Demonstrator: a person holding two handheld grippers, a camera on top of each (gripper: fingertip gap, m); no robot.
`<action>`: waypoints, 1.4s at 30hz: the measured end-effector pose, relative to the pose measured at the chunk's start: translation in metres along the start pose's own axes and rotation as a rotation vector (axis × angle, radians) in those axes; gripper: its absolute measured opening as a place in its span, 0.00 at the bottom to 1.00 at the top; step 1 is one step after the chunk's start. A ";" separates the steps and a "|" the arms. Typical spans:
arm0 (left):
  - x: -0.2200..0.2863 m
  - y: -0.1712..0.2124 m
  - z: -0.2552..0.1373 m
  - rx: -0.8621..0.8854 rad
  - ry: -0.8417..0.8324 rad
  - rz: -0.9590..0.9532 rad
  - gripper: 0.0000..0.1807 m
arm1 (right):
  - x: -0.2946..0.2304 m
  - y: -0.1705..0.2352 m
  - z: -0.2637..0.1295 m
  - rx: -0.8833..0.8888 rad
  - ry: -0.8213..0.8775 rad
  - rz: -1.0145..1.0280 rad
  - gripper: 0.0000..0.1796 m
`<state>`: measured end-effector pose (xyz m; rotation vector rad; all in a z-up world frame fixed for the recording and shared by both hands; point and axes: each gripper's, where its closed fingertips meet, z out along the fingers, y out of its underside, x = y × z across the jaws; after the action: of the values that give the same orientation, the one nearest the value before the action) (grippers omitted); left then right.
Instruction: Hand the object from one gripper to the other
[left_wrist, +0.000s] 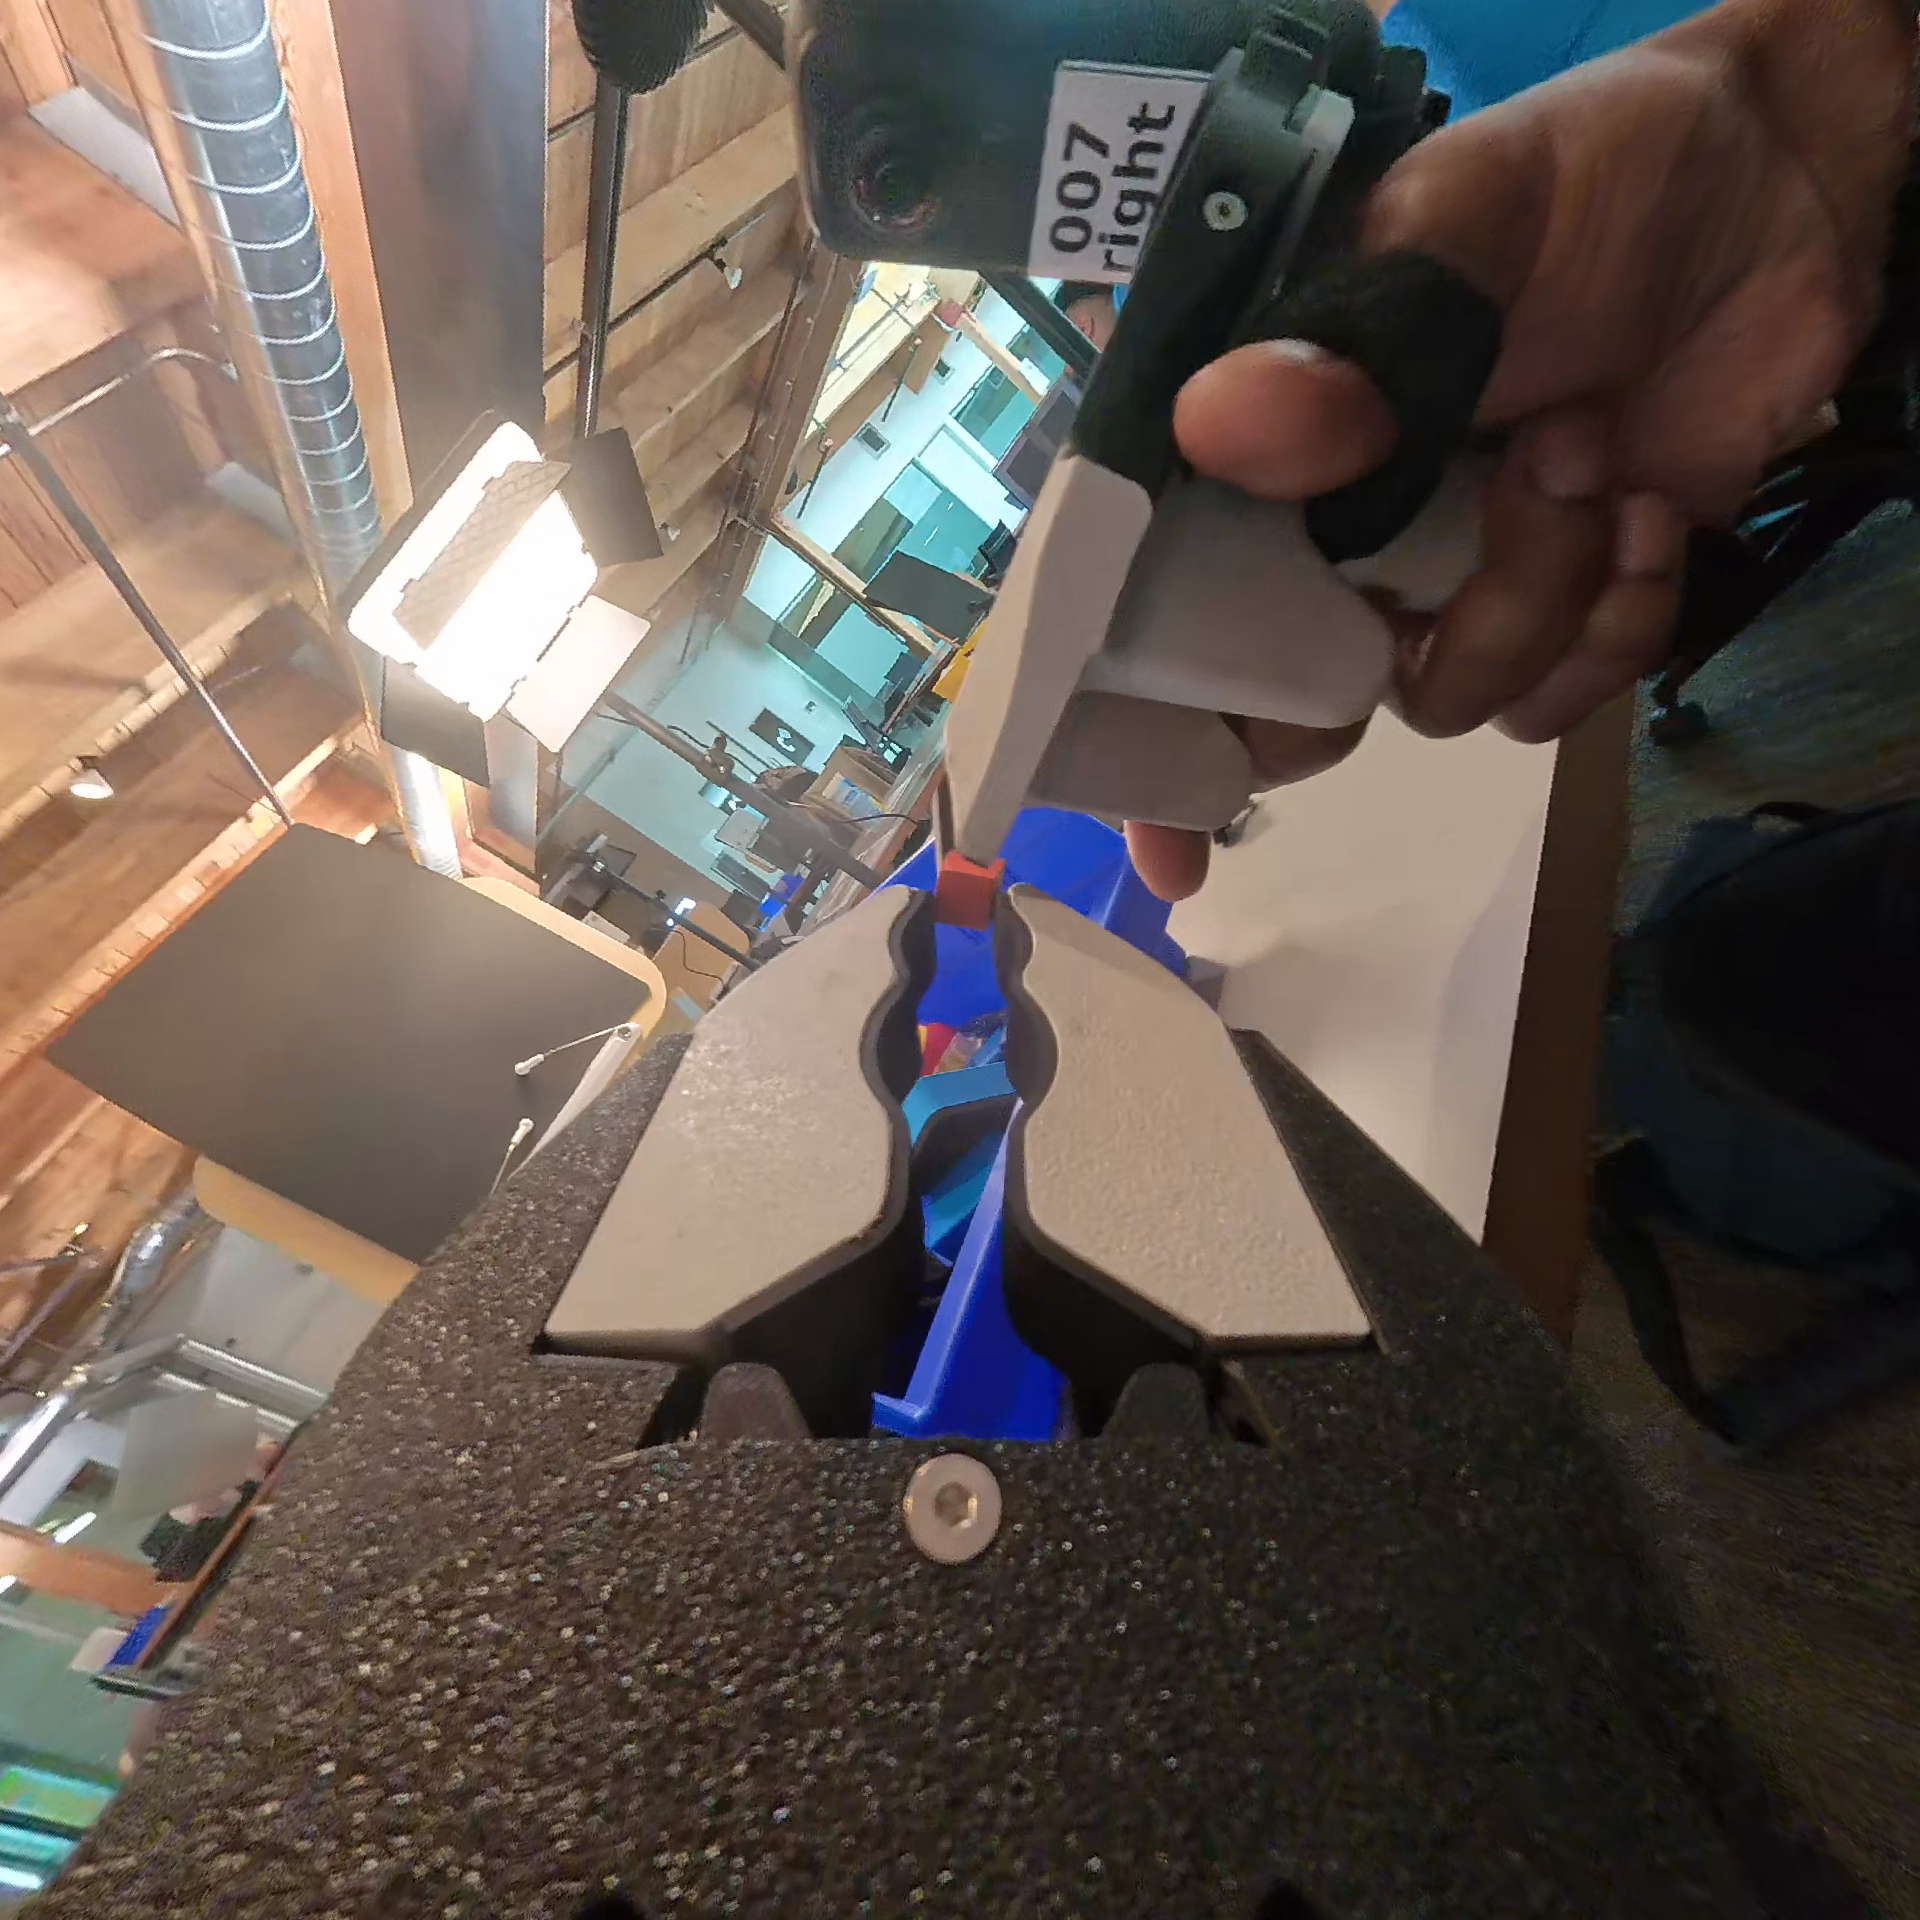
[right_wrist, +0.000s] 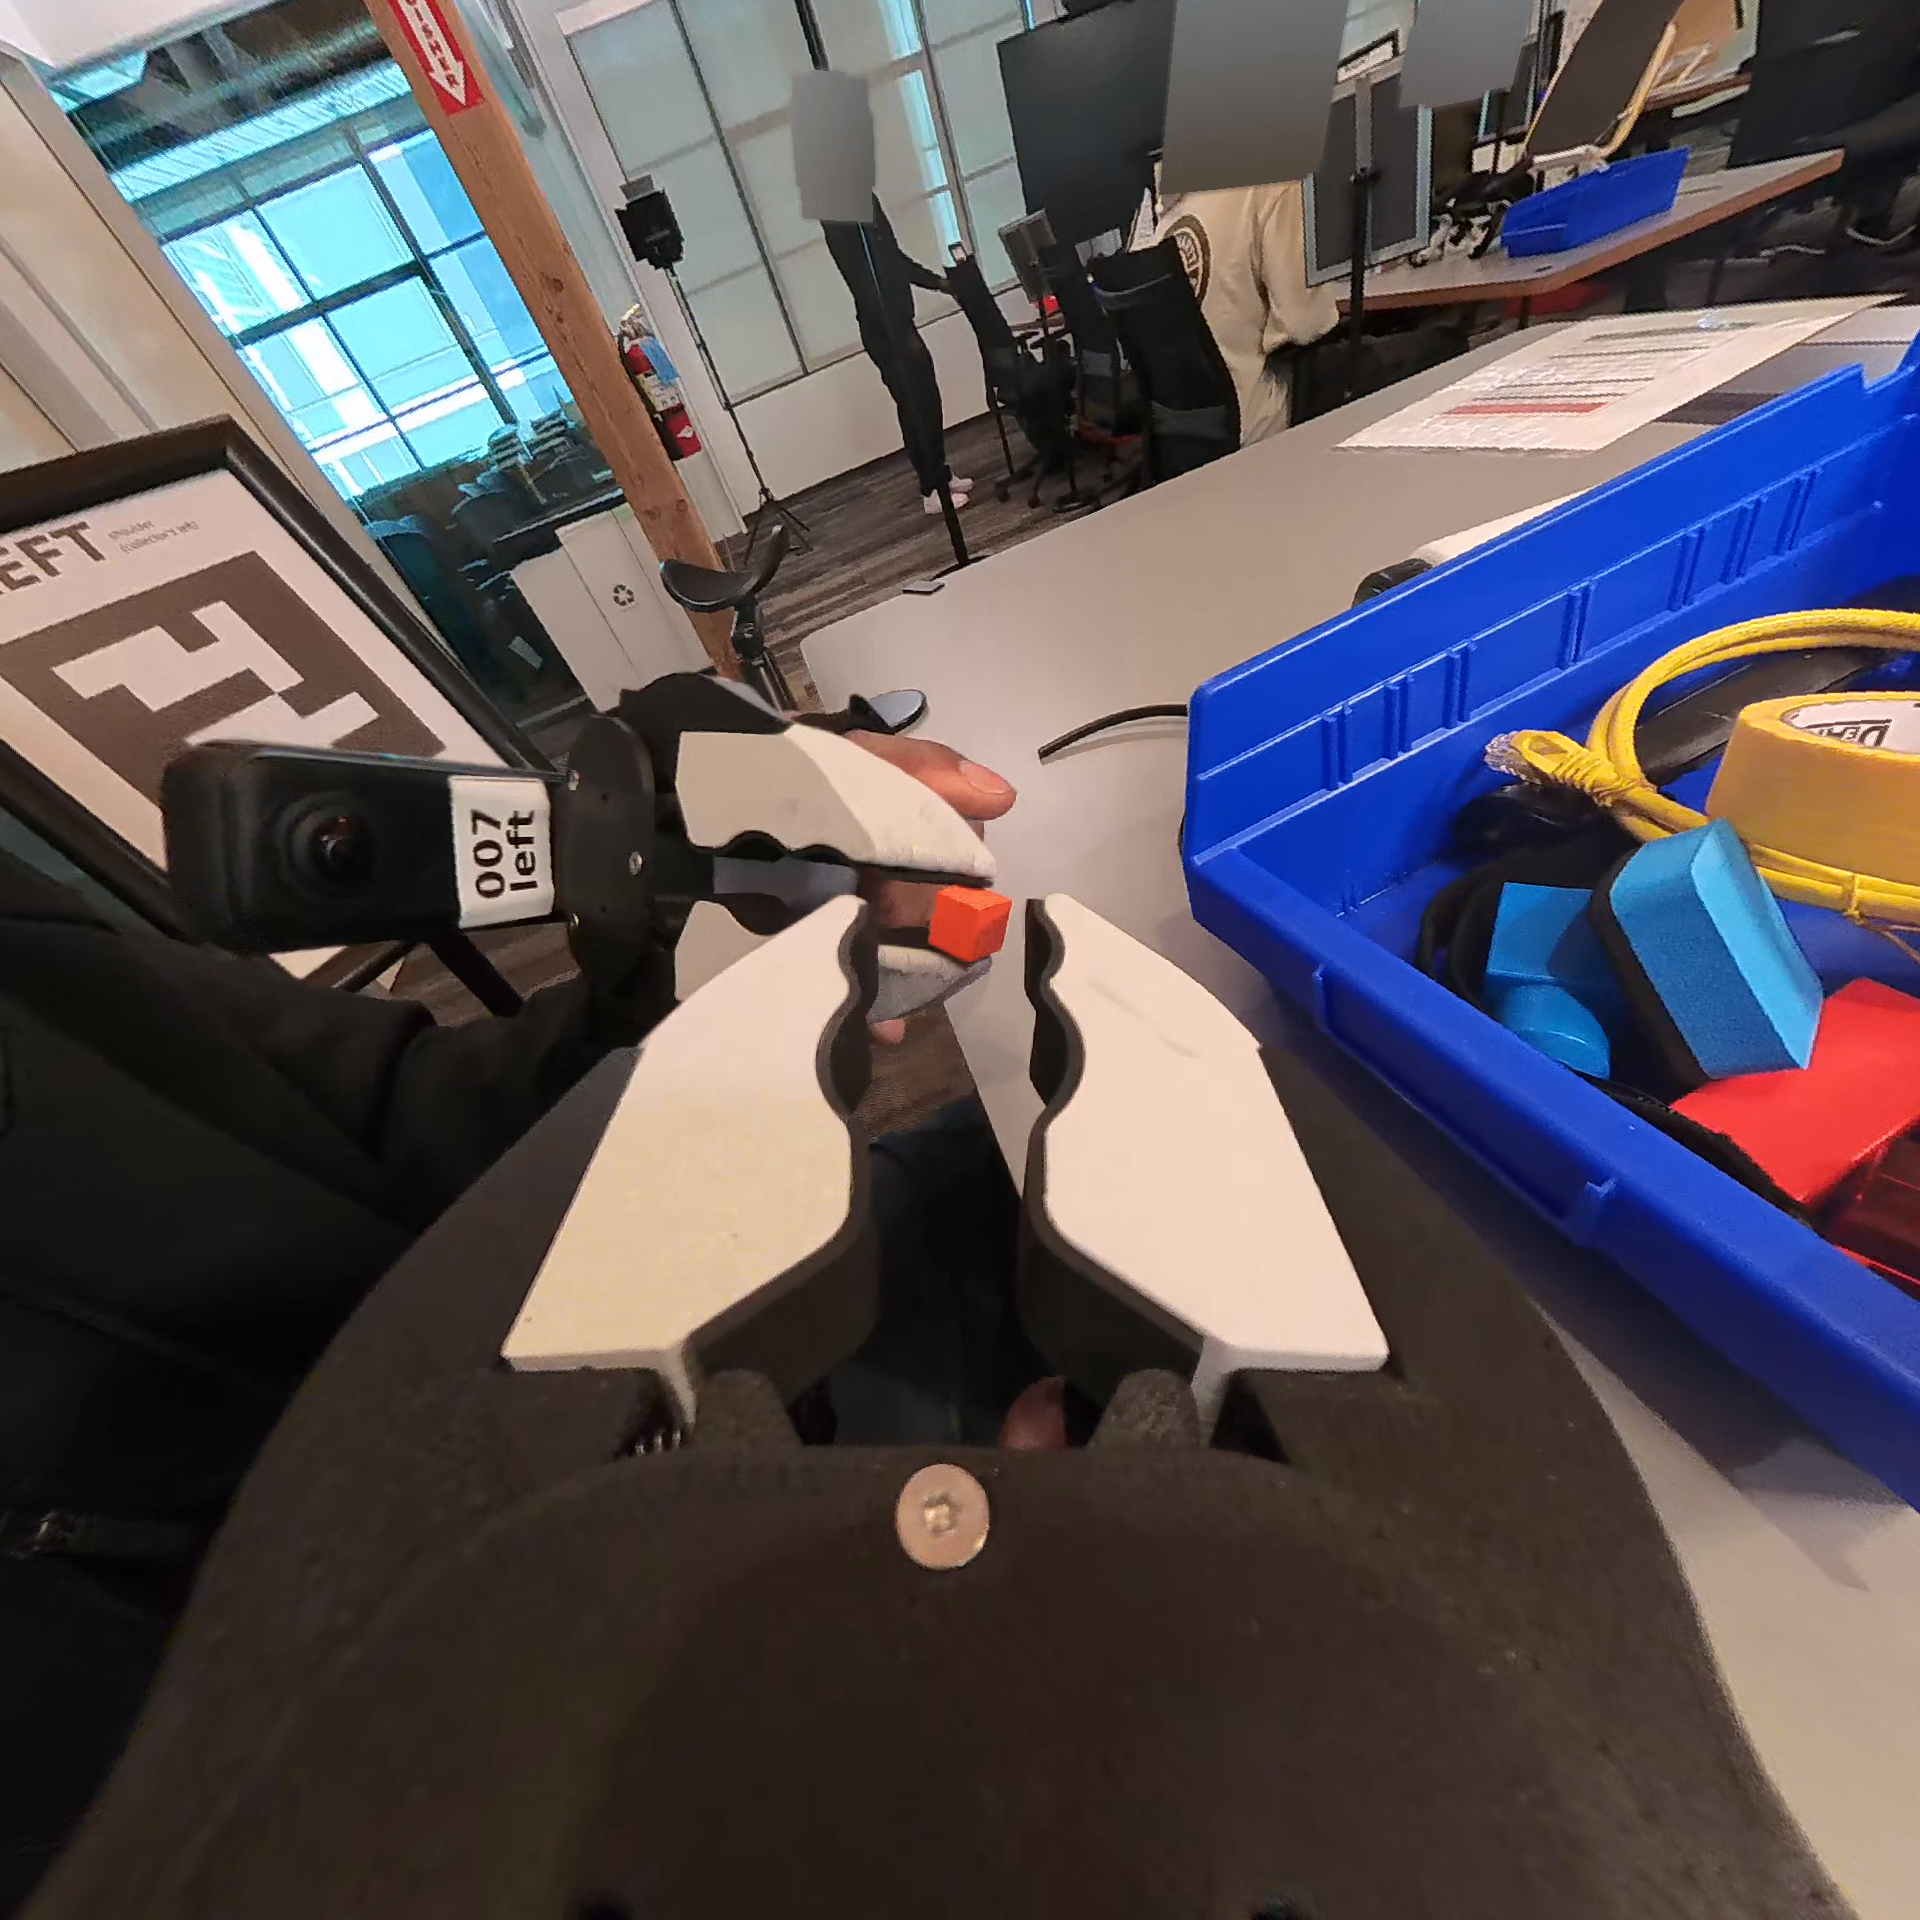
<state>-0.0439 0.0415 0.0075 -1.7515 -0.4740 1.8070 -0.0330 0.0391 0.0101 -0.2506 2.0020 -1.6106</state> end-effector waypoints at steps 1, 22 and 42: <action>0.001 0.000 0.000 -0.002 0.001 0.016 0.06 | 0.000 0.001 0.000 -0.005 0.004 -0.001 0.14; -0.012 -0.009 -0.007 0.132 0.552 -1.516 0.16 | -0.006 -0.010 -0.008 0.083 0.241 -0.821 0.07; -0.004 -0.027 0.000 0.292 0.610 -1.536 0.06 | -0.008 -0.012 -0.009 0.120 0.259 -0.856 0.12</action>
<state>-0.0400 0.0600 0.0274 -0.9986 -0.8626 0.2209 -0.0330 0.0474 0.0247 -1.0022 2.1035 -2.3603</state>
